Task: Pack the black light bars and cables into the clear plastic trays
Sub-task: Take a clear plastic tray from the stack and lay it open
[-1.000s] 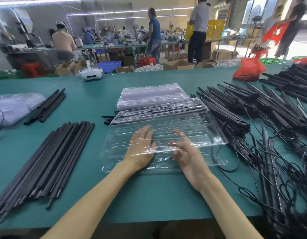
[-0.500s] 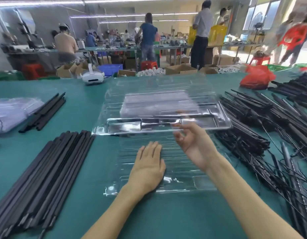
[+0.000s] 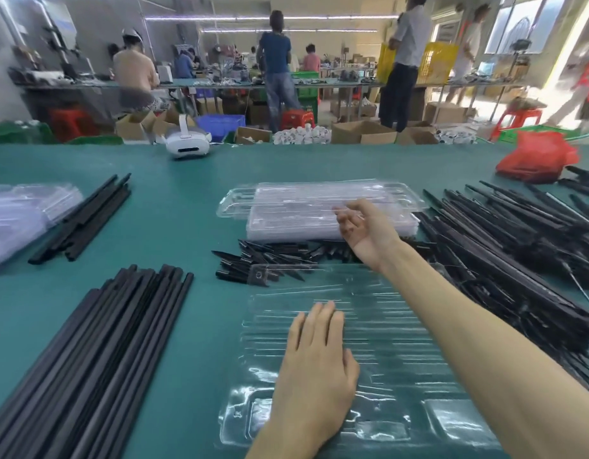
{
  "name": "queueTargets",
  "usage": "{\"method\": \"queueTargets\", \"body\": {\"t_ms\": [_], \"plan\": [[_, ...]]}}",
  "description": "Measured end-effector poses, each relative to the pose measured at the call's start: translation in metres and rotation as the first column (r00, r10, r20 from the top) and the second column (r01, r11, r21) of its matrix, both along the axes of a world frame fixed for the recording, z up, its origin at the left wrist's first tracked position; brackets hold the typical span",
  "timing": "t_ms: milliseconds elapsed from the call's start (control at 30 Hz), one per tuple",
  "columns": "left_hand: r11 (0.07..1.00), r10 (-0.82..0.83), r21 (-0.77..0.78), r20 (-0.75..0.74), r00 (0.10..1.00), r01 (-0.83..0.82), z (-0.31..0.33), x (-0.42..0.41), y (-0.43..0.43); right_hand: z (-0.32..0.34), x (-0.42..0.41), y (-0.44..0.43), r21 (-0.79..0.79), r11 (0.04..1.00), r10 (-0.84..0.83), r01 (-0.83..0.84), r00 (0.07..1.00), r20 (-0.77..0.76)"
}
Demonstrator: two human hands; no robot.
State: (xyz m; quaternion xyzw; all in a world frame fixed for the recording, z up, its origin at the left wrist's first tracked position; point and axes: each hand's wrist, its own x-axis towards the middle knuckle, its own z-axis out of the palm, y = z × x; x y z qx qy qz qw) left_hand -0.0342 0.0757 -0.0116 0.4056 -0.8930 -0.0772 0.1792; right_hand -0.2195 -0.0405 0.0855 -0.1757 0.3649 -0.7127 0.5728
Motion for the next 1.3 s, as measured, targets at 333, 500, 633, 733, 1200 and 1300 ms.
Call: {"method": "queueTargets", "body": {"t_ms": [333, 500, 633, 733, 1200, 1300], "plan": [[1.0, 0.0, 0.022, -0.015, 1.0, 0.0, 0.0, 0.0, -0.003, -0.014, -0.013, -0.018, 0.004, 0.991, -0.133, 0.133, 0.991, 0.003], [1.0, 0.008, 0.013, -0.021, 1.0, -0.007, -0.001, 0.001, -0.002, -0.018, -0.01, -0.016, 0.094, 0.968, -0.224, 0.235, 0.968, -0.112], [1.0, 0.012, 0.014, -0.026, 1.0, -0.012, -0.001, 0.001, -0.002, -0.017, -0.009, -0.009, 0.156, 0.963, -0.193, 0.22, 0.966, -0.171], [1.0, 0.015, 0.01, -0.035, 0.999, -0.015, -0.001, 0.001, -0.002, -0.021, -0.005, -0.001, 0.202, 0.959, -0.13, 0.2, 0.94, -0.315], [1.0, -0.003, 0.0, -0.129, 0.992, 0.003, 0.003, 0.003, -0.005, -0.059, 0.057, 0.164, -0.062, 0.993, -0.049, 0.1, -0.133, -0.99], [0.999, -0.021, 0.026, -0.135, 0.991, 0.025, 0.007, 0.004, -0.005, -0.069, 0.057, 0.204, -0.065, 0.986, -0.001, 0.156, -0.377, -0.926]]}}
